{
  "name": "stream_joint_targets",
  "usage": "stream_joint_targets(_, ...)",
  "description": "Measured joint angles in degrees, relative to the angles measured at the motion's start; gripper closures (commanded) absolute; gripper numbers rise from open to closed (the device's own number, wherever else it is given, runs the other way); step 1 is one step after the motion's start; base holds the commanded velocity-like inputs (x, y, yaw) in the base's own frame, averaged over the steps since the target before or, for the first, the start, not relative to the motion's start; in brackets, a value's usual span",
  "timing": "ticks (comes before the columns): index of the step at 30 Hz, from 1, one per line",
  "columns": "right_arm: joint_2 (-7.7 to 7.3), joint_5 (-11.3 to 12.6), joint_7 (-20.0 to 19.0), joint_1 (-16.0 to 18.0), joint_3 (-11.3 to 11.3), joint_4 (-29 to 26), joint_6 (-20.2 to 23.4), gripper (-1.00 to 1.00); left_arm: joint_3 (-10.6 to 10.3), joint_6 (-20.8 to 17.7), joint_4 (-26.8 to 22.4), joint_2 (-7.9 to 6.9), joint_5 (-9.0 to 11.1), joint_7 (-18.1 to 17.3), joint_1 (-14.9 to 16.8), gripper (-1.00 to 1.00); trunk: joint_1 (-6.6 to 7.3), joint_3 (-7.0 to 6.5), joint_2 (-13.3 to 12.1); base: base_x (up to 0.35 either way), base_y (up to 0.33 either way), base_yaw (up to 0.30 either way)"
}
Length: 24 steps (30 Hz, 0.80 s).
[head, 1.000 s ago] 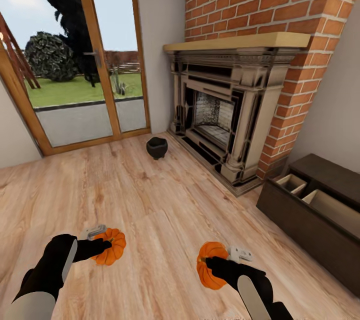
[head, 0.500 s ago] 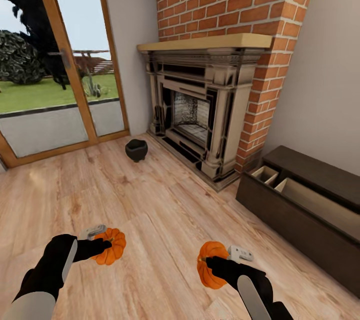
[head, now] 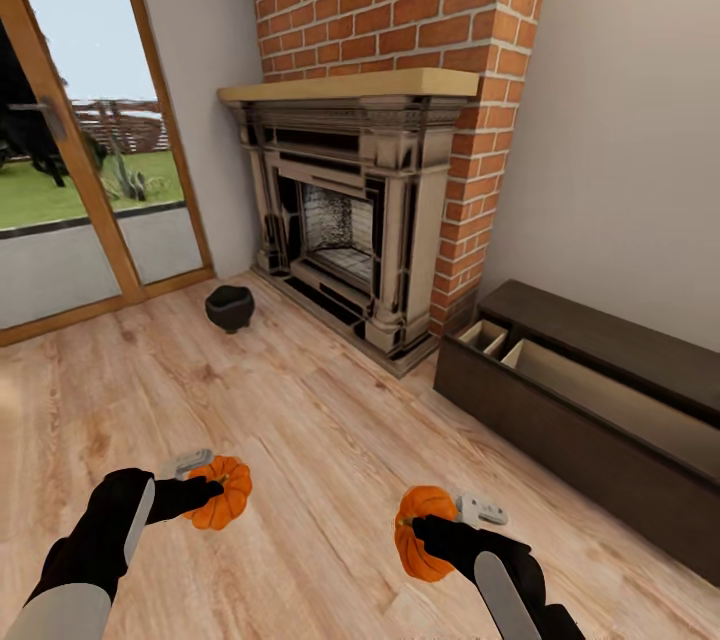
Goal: Place each of the two pumpkins and all three candles from the living room inside a cabinet in the living room (use any cabinet), then make sure every cabinet is closed, and position the cauldron so it is next to a table in the living room.
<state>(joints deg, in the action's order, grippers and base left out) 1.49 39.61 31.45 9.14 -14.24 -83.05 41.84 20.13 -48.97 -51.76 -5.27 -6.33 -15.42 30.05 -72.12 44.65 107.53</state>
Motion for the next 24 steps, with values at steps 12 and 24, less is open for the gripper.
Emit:
stream_joint_targets(12,0.00,0.1,0.0,0.0,0.0,0.2,-0.1,1.00,0.0,-0.1,0.0,0.00,0.1,0.0,0.0,1.00,0.00,0.00,0.0,0.131,0.148,-0.286)
stream_joint_targets(24,0.00,0.1,0.0,0.1,0.0,0.3,-0.1,1.00,0.0,0.0,0.0,0.00,0.0,0.0,0.0,1.00,0.00,0.00,0.0,0.147,0.018,-0.287)
